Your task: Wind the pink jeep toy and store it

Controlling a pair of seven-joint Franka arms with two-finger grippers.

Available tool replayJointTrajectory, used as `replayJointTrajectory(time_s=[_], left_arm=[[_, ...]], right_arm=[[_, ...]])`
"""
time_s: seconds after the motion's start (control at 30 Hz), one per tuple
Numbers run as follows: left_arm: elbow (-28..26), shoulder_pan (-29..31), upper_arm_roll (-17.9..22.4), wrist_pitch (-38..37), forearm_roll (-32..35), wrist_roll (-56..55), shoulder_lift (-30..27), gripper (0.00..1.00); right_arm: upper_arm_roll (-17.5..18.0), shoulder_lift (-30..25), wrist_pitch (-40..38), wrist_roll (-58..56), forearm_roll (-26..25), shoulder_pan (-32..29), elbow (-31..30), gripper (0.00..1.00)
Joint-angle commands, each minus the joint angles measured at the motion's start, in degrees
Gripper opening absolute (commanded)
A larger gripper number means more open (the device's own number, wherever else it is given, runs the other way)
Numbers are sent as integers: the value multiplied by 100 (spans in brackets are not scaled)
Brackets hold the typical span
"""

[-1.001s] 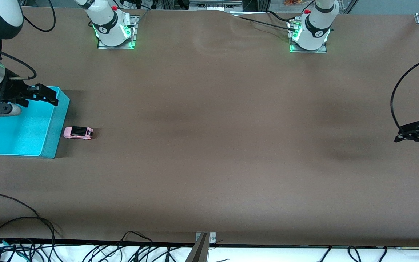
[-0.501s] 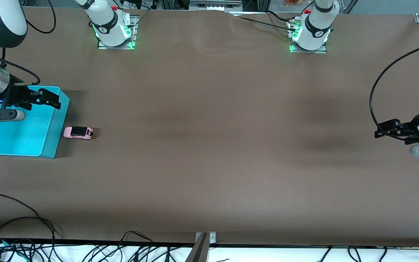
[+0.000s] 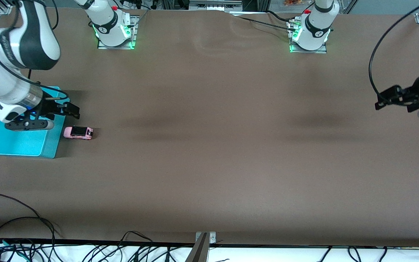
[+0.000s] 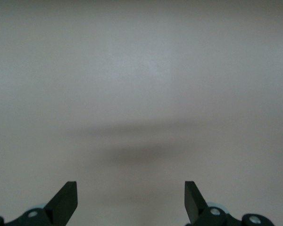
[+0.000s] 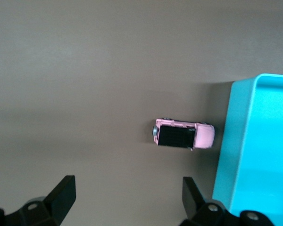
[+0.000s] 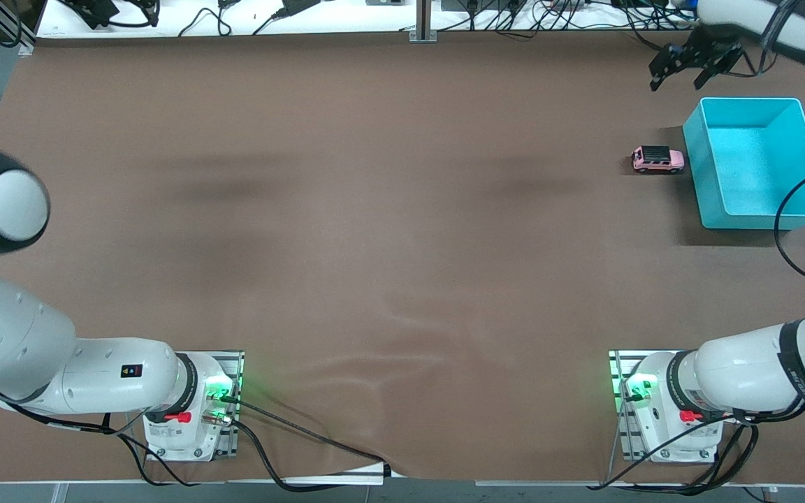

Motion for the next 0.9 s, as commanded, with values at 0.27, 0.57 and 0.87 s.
replayJointTrajectory(time_s=[0.27, 0.57, 0.87], left_arm=[[-1127, -294, 478, 300, 25, -79, -1013, 100], [-863, -426, 425, 80, 42, -175, -714, 100], [-714, -443, 399, 63, 51, -175, -608, 100]], right_arm=[[-66, 144, 1560, 44, -78, -63, -1309, 100], [-66, 487, 2360, 2378, -95, -124, -1397, 100], [-66, 654, 2773, 4323, -60, -124, -1397, 100]])
